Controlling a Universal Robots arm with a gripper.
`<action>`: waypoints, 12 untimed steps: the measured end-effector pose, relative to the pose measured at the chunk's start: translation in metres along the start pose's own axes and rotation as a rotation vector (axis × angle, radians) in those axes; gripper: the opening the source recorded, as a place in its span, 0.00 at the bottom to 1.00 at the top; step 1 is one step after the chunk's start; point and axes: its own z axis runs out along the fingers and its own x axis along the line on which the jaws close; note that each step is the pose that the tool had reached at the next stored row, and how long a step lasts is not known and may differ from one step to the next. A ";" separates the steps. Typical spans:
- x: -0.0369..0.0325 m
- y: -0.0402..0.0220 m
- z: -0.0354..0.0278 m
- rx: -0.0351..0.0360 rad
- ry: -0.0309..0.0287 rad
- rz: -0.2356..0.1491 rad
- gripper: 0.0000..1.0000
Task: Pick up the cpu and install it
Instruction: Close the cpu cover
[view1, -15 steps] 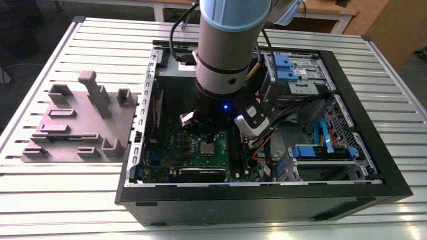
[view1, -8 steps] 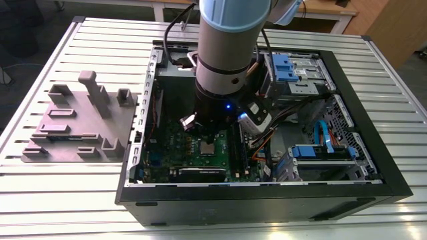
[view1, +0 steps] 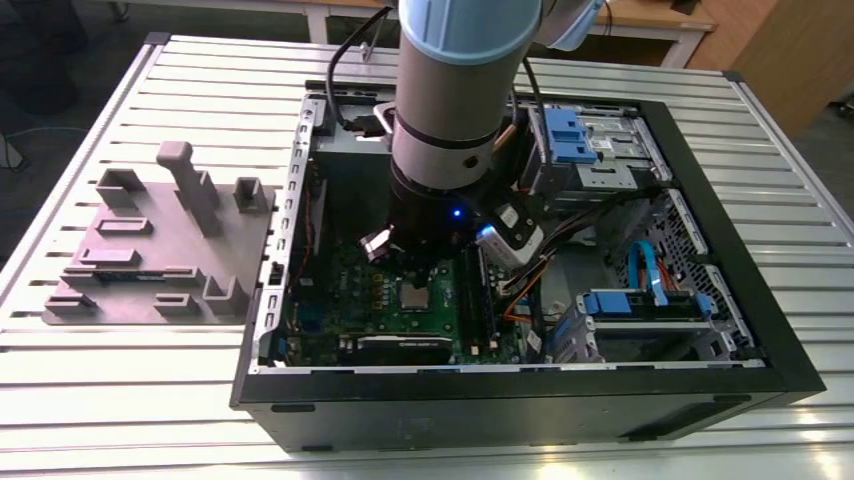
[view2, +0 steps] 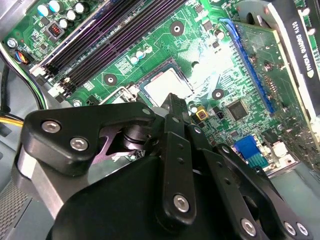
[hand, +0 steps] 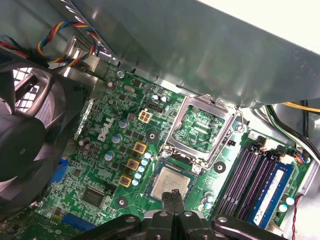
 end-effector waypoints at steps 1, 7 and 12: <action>0.0000 0.0000 0.0000 0.0000 0.0000 0.000 0.11; 0.0000 0.0000 0.0000 0.0000 0.0000 -0.001 0.11; 0.0000 0.0001 0.0000 0.0012 -0.0002 -0.035 0.11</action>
